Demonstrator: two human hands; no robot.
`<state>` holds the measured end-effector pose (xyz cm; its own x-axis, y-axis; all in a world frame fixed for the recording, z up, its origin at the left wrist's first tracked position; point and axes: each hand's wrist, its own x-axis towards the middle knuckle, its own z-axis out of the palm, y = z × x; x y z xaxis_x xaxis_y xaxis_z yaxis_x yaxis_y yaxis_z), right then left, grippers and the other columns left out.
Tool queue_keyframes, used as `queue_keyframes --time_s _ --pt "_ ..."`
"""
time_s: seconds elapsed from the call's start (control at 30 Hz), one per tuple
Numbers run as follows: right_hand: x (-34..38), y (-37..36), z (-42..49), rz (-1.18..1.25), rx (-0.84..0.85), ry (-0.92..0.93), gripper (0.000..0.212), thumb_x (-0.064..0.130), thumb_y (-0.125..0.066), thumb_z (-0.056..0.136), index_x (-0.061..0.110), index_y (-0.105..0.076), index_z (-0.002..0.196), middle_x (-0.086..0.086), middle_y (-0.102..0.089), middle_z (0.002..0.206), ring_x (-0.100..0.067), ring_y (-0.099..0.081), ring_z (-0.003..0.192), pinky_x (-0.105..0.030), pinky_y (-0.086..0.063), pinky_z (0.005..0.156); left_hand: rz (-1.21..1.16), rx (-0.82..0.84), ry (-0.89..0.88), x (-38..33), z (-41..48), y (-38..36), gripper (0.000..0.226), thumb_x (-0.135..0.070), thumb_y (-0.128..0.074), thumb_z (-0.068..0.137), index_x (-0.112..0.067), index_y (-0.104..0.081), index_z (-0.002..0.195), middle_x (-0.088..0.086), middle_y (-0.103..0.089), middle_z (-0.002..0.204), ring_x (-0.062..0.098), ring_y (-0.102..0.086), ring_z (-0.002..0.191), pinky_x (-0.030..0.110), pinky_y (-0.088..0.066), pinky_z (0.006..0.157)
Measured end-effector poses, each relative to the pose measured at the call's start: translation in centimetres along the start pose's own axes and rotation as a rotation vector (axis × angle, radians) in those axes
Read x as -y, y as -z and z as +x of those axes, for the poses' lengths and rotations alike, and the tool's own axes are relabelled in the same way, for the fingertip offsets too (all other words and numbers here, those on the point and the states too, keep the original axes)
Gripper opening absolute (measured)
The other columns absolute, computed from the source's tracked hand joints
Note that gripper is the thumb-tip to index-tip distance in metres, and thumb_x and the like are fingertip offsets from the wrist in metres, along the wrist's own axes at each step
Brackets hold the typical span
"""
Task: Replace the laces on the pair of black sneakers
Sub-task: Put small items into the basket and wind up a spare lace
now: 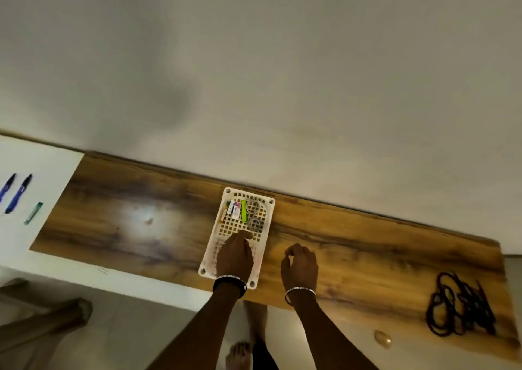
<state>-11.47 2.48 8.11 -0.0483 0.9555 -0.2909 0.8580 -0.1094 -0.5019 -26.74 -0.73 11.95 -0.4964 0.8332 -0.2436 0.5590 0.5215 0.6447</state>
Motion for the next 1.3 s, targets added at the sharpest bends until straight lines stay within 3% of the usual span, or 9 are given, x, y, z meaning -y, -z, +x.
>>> queue_keyframes --time_s 0.33,0.53,0.73,0.83,1.0,1.2,1.3 --pt "-5.4 7.5 -16.0 0.182 -0.111 -0.272 0.011 0.008 -0.066 0.085 0.018 -0.065 0.089 -0.001 -0.068 0.086 -0.025 -0.063 0.089 -0.036 -0.051 0.076 0.073 0.229 -0.208 -7.6 -12.1 0.4 0.021 -0.009 -0.049 0.096 -0.016 -0.065 0.108 0.007 -0.071 0.096 0.028 -0.065 0.089 0.034 -0.048 0.072" --pt "-11.5 12.8 -20.6 0.174 -0.212 -0.423 0.007 0.014 -0.064 0.089 0.018 -0.067 0.094 -0.001 -0.070 0.093 -0.023 -0.063 0.094 -0.034 -0.051 0.080 0.140 0.452 -0.366 -12.3 -19.5 -4.1 0.021 -0.012 -0.048 0.098 -0.020 -0.064 0.107 0.006 -0.071 0.087 0.027 -0.065 0.083 0.033 -0.043 0.065" --pt "-19.1 17.1 -23.5 0.221 -0.350 -0.564 0.008 0.009 -0.066 0.087 0.015 -0.068 0.091 -0.001 -0.070 0.089 -0.023 -0.064 0.088 -0.032 -0.051 0.075 0.217 0.608 -0.469 -16.0 -23.8 -9.9 0.021 -0.013 -0.046 0.098 -0.019 -0.063 0.109 0.003 -0.066 0.081 0.024 -0.060 0.073 0.031 -0.042 0.061" --pt "-22.9 17.9 -25.5 0.244 -0.333 -0.632 0.008 0.008 -0.065 0.088 0.015 -0.068 0.093 0.001 -0.070 0.090 -0.019 -0.063 0.085 -0.026 -0.047 0.073 0.265 0.654 -0.514 -17.7 -25.8 -13.2 0.022 -0.013 -0.046 0.098 -0.019 -0.063 0.109 0.006 -0.070 0.095 0.026 -0.064 0.089 0.034 -0.048 0.071" --pt "-30.0 18.3 -28.1 0.277 -0.216 -0.738 0.009 0.010 -0.063 0.090 0.016 -0.067 0.094 0.003 -0.068 0.089 -0.012 -0.058 0.077 -0.020 -0.042 0.068 0.353 0.719 -0.478 -19.3 -29.3 -18.8 0.024 -0.013 -0.045 0.098 -0.020 -0.063 0.111 0.007 -0.069 0.091 0.025 -0.065 0.087 0.032 -0.047 0.071" --pt "-40.5 20.1 -29.1 0.264 -0.120 -0.790 0.012 0.008 -0.061 0.090 0.013 -0.069 0.096 -0.003 -0.071 0.095 -0.023 -0.065 0.091 -0.025 -0.042 0.070 0.482 0.773 -0.458 -21.2 -33.2 -27.1 0.025 -0.013 -0.044 0.100 -0.019 -0.061 0.117 0.004 -0.069 0.108 0.021 -0.061 0.106 0.028 -0.045 0.082" --pt "-45.1 20.5 -29.5 0.237 -0.098 -0.833 0.012 0.005 -0.060 0.089 0.011 -0.068 0.096 -0.006 -0.071 0.093 -0.026 -0.064 0.090 -0.027 -0.042 0.069 0.504 0.797 -0.458 -22.4 -34.6 -31.0 0.024 -0.013 -0.046 0.100 -0.017 -0.061 0.117 0.004 -0.069 0.111 0.022 -0.062 0.108 0.028 -0.046 0.084"
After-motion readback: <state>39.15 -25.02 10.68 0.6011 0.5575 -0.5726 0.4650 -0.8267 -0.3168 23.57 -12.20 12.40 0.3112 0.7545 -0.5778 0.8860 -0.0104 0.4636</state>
